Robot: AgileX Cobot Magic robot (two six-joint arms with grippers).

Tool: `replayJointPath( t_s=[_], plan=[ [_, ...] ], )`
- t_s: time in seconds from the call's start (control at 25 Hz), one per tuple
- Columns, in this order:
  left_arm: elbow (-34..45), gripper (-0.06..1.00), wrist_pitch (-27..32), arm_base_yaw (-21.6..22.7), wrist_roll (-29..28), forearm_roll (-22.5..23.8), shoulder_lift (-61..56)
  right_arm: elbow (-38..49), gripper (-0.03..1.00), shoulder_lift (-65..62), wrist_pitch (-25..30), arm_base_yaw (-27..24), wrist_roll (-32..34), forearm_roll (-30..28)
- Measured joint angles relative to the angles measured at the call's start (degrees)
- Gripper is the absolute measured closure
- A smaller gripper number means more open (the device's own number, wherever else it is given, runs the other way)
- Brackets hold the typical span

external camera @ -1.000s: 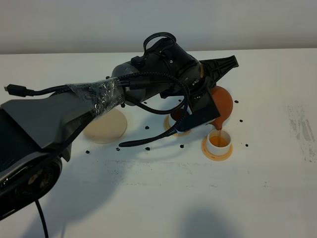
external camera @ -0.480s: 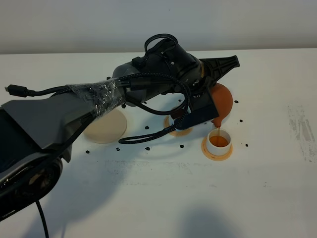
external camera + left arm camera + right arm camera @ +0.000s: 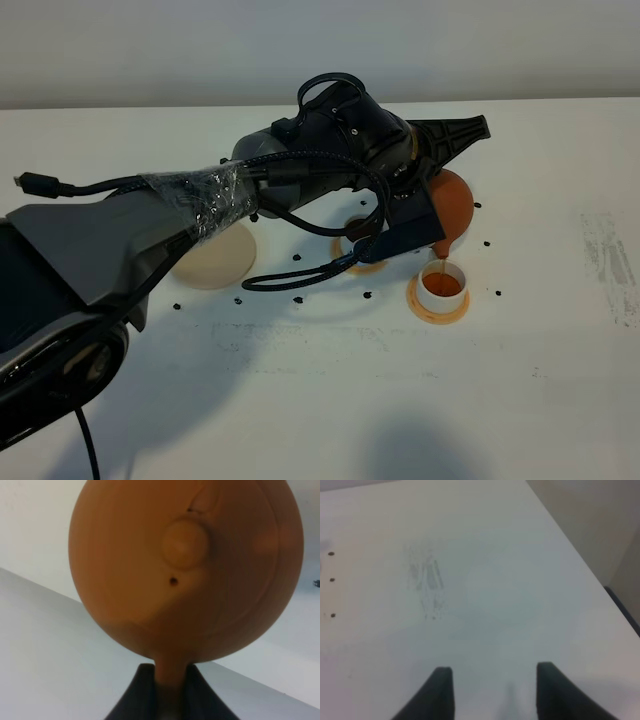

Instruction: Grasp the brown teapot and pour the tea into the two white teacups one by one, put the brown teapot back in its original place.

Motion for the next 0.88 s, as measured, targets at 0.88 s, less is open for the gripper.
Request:
replayJointPath(
  t_s=[0.88],
  plan=[
    [2.16, 0.86, -1.56, -1.25, -2.15, 5.61, 0.0, 0.0, 0.57, 0.0, 0.0, 0.0, 0.0, 0.0]
  ],
)
